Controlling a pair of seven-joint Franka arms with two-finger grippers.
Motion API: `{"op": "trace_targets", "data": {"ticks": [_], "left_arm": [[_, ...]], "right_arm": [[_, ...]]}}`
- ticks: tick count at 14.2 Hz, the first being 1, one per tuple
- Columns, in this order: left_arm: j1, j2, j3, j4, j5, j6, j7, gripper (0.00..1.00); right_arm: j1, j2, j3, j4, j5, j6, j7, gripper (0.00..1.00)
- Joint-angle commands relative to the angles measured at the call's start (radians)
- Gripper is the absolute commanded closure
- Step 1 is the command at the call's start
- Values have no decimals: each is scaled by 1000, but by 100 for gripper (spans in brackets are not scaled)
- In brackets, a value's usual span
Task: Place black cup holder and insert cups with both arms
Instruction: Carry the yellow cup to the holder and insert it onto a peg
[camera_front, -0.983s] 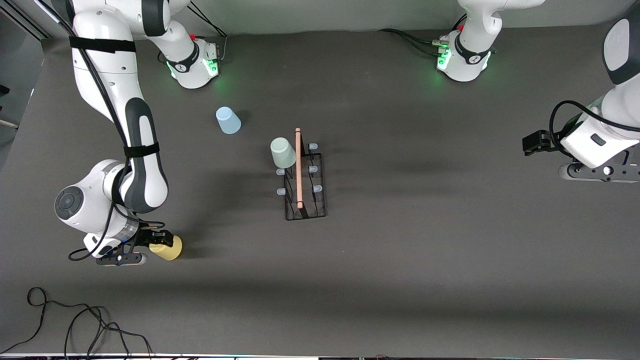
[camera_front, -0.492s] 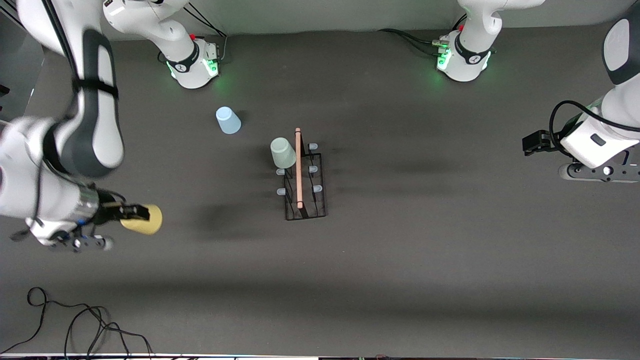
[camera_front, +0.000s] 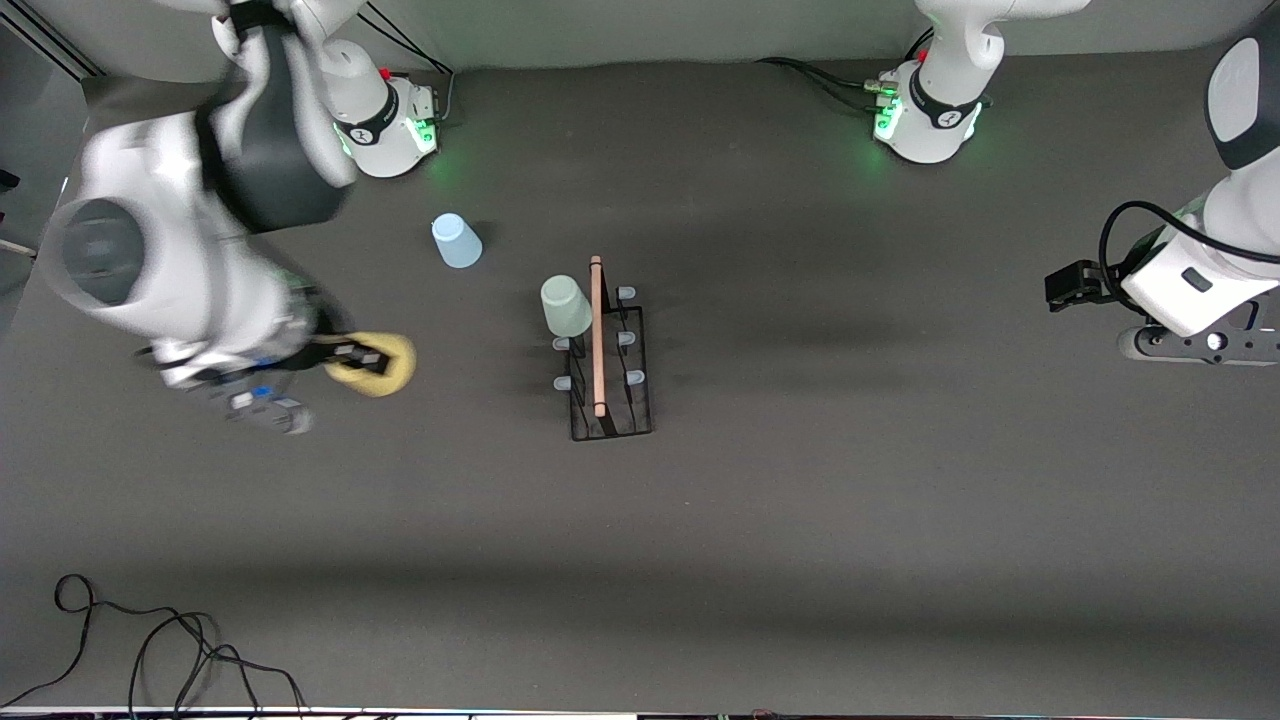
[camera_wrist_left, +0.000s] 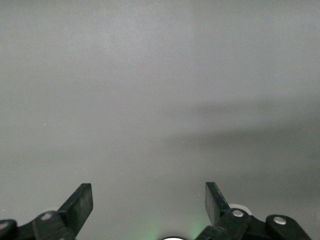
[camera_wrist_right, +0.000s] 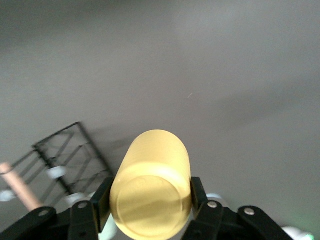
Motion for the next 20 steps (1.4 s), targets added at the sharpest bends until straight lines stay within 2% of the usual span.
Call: {"op": "trace_targets", "data": {"ticks": [1, 3, 5, 9, 15, 20], "left_arm": [[3, 5, -3, 15, 0, -10, -4, 0], [3, 5, -3, 15, 0, -10, -4, 0], [1, 3, -3, 15, 0, -9, -4, 0], [3, 3, -3, 15, 0, -10, -4, 0], [3, 5, -3, 15, 0, -10, -4, 0], [3, 5, -3, 15, 0, -10, -4, 0]], "right_arm": [[82, 26, -8, 5, 60, 67, 329, 80], [149, 50, -7, -4, 62, 127, 496, 80], [177, 67, -7, -24, 66, 192, 566, 81], [221, 132, -7, -37, 94, 255, 595, 82], [263, 170, -7, -162, 116, 437, 600, 82], [264, 231, 2, -178, 141, 526, 602, 82]]}}
